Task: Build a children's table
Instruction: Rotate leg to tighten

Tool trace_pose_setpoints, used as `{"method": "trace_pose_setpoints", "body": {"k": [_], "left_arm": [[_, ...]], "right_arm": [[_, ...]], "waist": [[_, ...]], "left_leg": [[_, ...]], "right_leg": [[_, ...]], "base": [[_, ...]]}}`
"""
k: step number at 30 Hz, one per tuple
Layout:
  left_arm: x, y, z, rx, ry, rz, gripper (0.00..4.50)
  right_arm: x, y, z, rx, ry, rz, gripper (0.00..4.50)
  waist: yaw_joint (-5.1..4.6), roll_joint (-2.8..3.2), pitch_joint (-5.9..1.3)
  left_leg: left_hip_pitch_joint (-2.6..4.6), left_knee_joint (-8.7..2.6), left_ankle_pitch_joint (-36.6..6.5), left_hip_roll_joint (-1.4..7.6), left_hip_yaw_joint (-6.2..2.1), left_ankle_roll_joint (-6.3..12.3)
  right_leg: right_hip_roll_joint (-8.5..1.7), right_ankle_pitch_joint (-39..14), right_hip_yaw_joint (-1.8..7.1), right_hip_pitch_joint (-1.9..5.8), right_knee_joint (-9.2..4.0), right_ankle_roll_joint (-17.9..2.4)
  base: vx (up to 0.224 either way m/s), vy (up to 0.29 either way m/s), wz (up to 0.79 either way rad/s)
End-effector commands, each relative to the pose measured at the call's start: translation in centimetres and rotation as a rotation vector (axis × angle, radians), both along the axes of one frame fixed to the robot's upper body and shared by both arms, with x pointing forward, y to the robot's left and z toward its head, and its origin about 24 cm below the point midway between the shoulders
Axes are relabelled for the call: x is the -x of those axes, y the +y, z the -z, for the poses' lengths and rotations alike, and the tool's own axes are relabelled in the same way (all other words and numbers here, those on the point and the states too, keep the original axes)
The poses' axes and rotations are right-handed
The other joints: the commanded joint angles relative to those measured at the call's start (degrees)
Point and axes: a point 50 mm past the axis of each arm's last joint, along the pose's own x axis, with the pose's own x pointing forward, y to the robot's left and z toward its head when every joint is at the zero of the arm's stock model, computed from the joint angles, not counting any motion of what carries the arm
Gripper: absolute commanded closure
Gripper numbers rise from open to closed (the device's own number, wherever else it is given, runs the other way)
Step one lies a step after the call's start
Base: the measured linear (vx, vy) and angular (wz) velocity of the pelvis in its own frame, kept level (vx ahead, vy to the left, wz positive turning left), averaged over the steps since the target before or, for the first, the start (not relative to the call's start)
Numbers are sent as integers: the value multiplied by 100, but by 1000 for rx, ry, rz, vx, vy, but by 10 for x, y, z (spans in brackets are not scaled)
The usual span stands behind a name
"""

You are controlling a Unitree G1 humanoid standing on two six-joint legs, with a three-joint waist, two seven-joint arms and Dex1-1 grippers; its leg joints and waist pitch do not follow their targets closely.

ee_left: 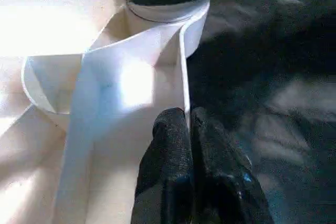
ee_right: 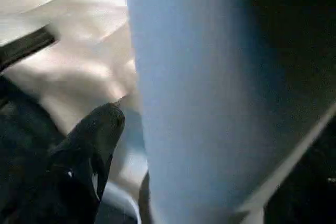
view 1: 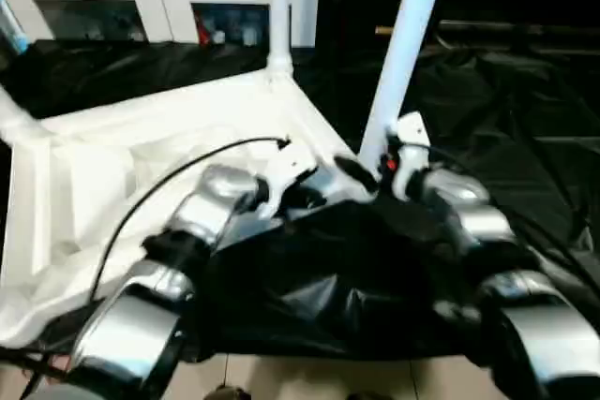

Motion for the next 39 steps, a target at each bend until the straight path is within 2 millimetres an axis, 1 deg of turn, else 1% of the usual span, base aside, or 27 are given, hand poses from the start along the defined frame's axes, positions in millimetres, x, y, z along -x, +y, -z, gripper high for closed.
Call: {"method": "trace_pose_setpoints", "body": {"k": [1, 3, 4, 5, 6, 9, 10, 13, 14, 15, 16, 17, 20, 23, 26, 28, 29, 30, 31, 32, 33, 34, 35, 36, 37, 38, 39], "left_arm": [[8, -16, -13, 67, -20, 176, 450], [14, -10, -13, 67, -3, 248, 450], [14, -10, -13, 67, -3, 248, 450], [16, -8, -13, 61, 10, 268, 450], [18, -5, -13, 58, 18, 296, 450], [22, 1, -12, 49, 28, 350, 450], [22, 2, -12, 44, 30, 360, 450], [23, 4, -11, 26, 36, 377, 450], [23, 5, -10, 23, 37, 379, 450], [24, 6, -10, 22, 38, 381, 450], [24, 6, -10, 18, 39, 380, 450], [24, 6, -10, 18, 39, 380, 450], [24, 8, -8, 8, 44, 380, 450], [25, 9, -6, 3, 46, 378, 450], [24, 8, -4, 1, 46, 363, 450], [21, 5, -2, 1, 40, 313, 450], [16, 0, -2, 10, 32, 251, 450], [13, -4, -2, 15, 27, 208, 450], [10, -8, -2, 18, 16, 169, 450], [9, -10, -2, 19, 11, 154, 450], [4, -17, -3, 22, -6, 92, 450], [0, -23, -3, 24, -22, 51, 450], [0, -24, -3, 24, -24, 46, 450], [-3, -34, -3, 23, -45, -6, 450], [-5, -38, -3, 20, -54, -29, 450], [-5, -40, -3, 21, -56, -37, 450], [-6, -50, -3, 33, -58, -72, 450]], "right_arm": [[6, 2, 0, 24, 22, -82, 52], [14, -4, 4, 48, 44, -138, 52], [14, -4, 4, 48, 44, -138, 52], [18, -6, 5, 54, 54, -168, 52], [23, -7, 5, 57, 56, -200, 52], [30, -8, 5, 61, 53, -247, 52], [31, -8, 5, 63, 59, -258, 67], [35, -8, 7, 64, 75, -280, 77], [36, -7, 7, 64, 77, -285, 88], [37, -7, 7, 64, 78, -287, 94], [37, -6, 7, 63, 79, -288, 114], [37, -6, 7, 62, 79, -288, 114], [39, -5, 8, 56, 86, -291, 138], [41, -4, 9, 48, 97, -293, 164], [42, -3, 12, 35, 109, -281, 170], [40, -1, 17, 14, 120, -205, 171], [31, 0, 23, 14, 115, -68, 172], [26, 0, 27, 17, 115, 30, 173], [21, -1, 31, 13, 124, 115, 173], [19, -1, 32, 10, 129, 145, 173], [14, 1, 36, -10, 153, 238, 173], [11, 3, 38, -13, 161, 293, 173], [10, 4, 38, -12, 162, 299, 173], [6, 9, 40, -16, 167, 362, 173], [4, 12, 41, -19, 169, 390, 173], [3, 13, 41, -18, 170, 401, 173], [0, 20, 43, 8, 163, 445, 173]], "waist": [[21, -5, -430], [53, -2, -417], [69, -2, -424], [64, 0, -415], [82, 1, -415], [91, -23, -407], [99, -18, -406], [111, -16, -404], [120, -17, -411], [122, -14, -412], [129, -14, -412], [133, -14, -414], [136, -26, -425], [146, -20, -432], [151, -20, -430], [146, -17, -422], [137, -1, -423], [100, -32, -408], [68, -33, -394], [47, -32, -390], [-9, -42, -380], [-36, -39, -378], [-46, -38, -383], [-60, -55, -392], [-98, -54, -396], [-89, -56, -398], [-92, -70, -412]], "left_leg": [[201, -318, -552, 237, -41, 732], [220, -333, -663, 247, -37, 628], [226, -333, -662, 242, -36, 585], [225, -341, -678, 245, -35, 560], [226, -339, -737, 236, -37, 538], [224, -355, -842, 237, -38, 476], [224, -360, -867, 241, -39, 449], [218, -362, -868, 238, -45, 398], [221, -359, -881, 237, -46, 375], [224, -358, -867, 238, -46, 369], [222, -355, -829, 234, -45, 364], [221, -354, -807, 234, -46, 363], [205, -341, -693, 223, -49, 401], [210, -331, -639, 222, -48, 426], [209, -327, -652, 220, -46, 428], [214, -331, -748, 222, -46, 376], [211, -333, -774, 225, -49, 342], [215, -337, -899, 208, -48, 247], [223, -361, -1110, 199, -65, 98], [227, -373, -1212, 203, -75, 34], [233, -392, -1401, 200, -85, -87], [230, -398, -1464, 194, -93, -139], [227, -395, -1456, 192, -96, -152], [218, -386, -1407, 187, -96, -130], [203, -376, -1361, 173, -88, -89], [214, -370, -1340, 170, -87, -68], [190, -348, -1184, 165, -80, 17]], "right_leg": [[-230, 405, 90, 307, -214, -1725], [-229, 196, 94, 288, -234, -1700], [-221, 196, 93, 290, -228, -1681], [-218, 184, 93, 278, -226, -1692], [-217, 138, 90, 284, -235, -1653], [-230, -32, 89, 279, -253, -1595], [-238, -107, 92, 275, -253, -1565], [-244, -216, 93, 268, -254, -1518], [-252, -263, 93, 271, -254, -1511], [-251, -252, 94, 268, -253, -1508], [-244, -204, 96, 269, -248, -1502], [-247, -176, 95, 271, -243, -1498], [-243, -26, 89, 283, -220, -1504], [-241, 26, 88, 284, -213, -1511], [-240, 15, 86, 281, -213, -1516], [-241, -121, 91, 270, -228, -1499], [-249, -165, 95, 254, -219, -1492], [-254, -388, 103, 236, -252, -1460], [-273, -786, 105, 231, -300, -1402], [-281, -967, 105, 234, -313, -1365], [-265, -1249, 108, 224, -332, -1294], [-264, -1364, 111, 226, -345, -1237], [-265, -1360, 114, 224, -349, -1217], [-269, -1266, 118, 235, -350, -1202], [-257, -1157, 120, 226, -347, -1223], [-255, -1134, 120, 229, -356, -1218], [-261, -957, 123, 251, -332, -1244]], "base": [[0, 0, 0], [0, 0, 0], [0, 0, 0], [0, 0, 0], [0, 0, 0], [0, 0, 0], [0, 0, 0], [0, 0, 0], [0, 0, 0], [0, 0, 0], [0, 0, 0], [0, 0, 0], [0, 0, 0], [0, 0, 0], [0, 0, 0], [0, 0, 0], [0, 0, 0], [0, 0, 0], [0, 0, 0], [0, 0, 0], [0, 0, 0], [0, 0, 0], [0, 0, 0], [0, 0, 0], [0, 0, 0], [0, 0, 0], [0, 0, 0]]}}
